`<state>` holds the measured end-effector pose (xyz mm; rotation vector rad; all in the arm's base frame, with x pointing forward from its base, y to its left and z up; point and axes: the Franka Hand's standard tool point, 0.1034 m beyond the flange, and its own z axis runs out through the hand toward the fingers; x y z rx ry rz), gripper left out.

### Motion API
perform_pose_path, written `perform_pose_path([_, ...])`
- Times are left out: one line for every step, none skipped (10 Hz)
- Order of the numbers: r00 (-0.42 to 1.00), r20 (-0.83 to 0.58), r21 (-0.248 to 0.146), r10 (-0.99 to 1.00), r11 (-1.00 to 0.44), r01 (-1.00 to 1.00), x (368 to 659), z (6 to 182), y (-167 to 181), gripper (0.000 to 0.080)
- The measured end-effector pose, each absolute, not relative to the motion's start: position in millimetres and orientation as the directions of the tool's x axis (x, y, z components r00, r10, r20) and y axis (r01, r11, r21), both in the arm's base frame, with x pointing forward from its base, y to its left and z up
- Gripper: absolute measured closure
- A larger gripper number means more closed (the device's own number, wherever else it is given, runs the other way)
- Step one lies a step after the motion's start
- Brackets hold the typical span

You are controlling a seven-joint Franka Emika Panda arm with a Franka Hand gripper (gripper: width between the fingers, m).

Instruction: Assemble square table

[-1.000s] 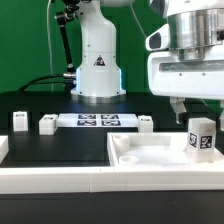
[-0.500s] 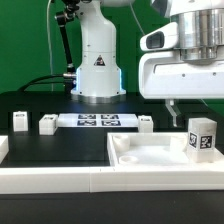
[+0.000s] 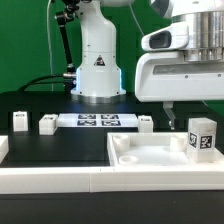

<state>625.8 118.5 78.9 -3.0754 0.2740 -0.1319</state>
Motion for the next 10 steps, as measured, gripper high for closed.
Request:
perform_pose_path([0.992, 0.087, -0.043, -0.092, -0.995, -0.089, 626.1, 79.0, 117.1, 0.0150])
perform_pose_path([0.996, 0.091, -0.032, -0.012, -0.999, -0.009, 626.6, 79.2, 115.5, 0.0150])
perform_pose_path([0.995, 0.092, -0.026, 0.047, -0.998, 0.050, 626.9, 79.2, 114.2, 0.0150])
perform_pose_path([0.986, 0.095, -0.017, 0.136, -0.990, 0.138, 627.5, 79.3, 111.1, 0.0150])
perform_pose_path([0.982, 0.096, -0.014, 0.165, -0.986, 0.167, 628.1, 79.8, 109.1, 0.0150])
perform_pose_path([0.979, 0.097, -0.012, 0.180, -0.983, 0.182, 628.8, 80.2, 107.5, 0.0162])
perform_pose_path([0.980, 0.096, -0.013, 0.177, -0.984, 0.179, 628.5, 79.6, 107.7, 0.0162])
perform_pose_path([0.981, 0.096, -0.014, 0.170, -0.985, 0.172, 628.4, 79.5, 107.6, 0.0370])
perform_pose_path([0.984, 0.096, -0.015, 0.152, -0.988, 0.154, 628.4, 79.4, 107.6, 0.0370])
perform_pose_path([0.984, 0.096, -0.015, 0.152, -0.988, 0.154, 628.4, 79.3, 107.5, 0.0511])
